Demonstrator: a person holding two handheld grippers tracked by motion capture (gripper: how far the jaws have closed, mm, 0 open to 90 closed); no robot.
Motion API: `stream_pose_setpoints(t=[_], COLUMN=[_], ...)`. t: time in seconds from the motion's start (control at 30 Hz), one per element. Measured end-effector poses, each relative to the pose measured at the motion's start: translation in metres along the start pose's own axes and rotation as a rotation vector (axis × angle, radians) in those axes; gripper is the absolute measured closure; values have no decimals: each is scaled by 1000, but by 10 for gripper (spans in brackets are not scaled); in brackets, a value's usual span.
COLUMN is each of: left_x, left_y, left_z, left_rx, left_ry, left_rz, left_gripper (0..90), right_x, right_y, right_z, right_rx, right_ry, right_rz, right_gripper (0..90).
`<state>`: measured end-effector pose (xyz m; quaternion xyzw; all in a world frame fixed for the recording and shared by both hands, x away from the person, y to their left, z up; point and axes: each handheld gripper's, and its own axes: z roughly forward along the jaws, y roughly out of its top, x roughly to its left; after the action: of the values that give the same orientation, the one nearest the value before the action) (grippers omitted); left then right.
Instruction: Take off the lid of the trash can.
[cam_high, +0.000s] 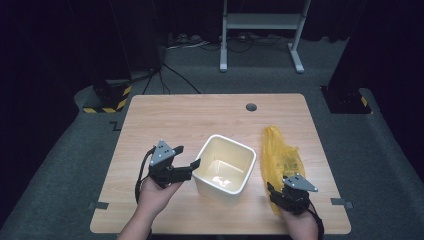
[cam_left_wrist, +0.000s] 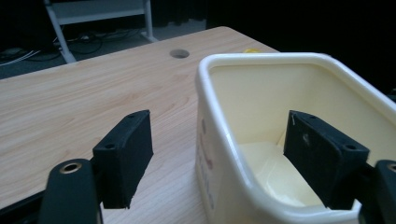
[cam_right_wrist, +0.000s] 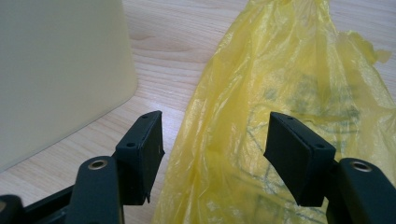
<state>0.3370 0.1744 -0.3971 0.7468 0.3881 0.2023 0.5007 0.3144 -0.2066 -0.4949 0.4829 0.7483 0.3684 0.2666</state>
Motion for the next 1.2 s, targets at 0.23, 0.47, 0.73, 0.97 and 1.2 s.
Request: stream_pose_setpoints(t=[0.23, 0.47, 0.73, 0.97, 1.2], left_x=[-11, -11, -14, -10, -12], left_y=[9, 7, 4, 3, 3], left_z=[10, 28, 36, 36, 38], left_rx=[13, 66, 128, 147, 147], left_ry=[23, 82, 99, 99, 97], left_rz=[-5, -11, -17, -40, -57], left_gripper=[396, 551, 658, 699, 745], right_x=[3, 1, 3, 6, 5], right_y=[0, -1, -2, -2, -1], right_z=[-1, -1, 0, 2, 2], right_rx=[13, 14, 24, 30, 32], right_ry=[7, 5, 5, 27, 29], right_rz=[3, 25, 33, 46, 50], right_gripper=[396, 416, 436, 470, 438])
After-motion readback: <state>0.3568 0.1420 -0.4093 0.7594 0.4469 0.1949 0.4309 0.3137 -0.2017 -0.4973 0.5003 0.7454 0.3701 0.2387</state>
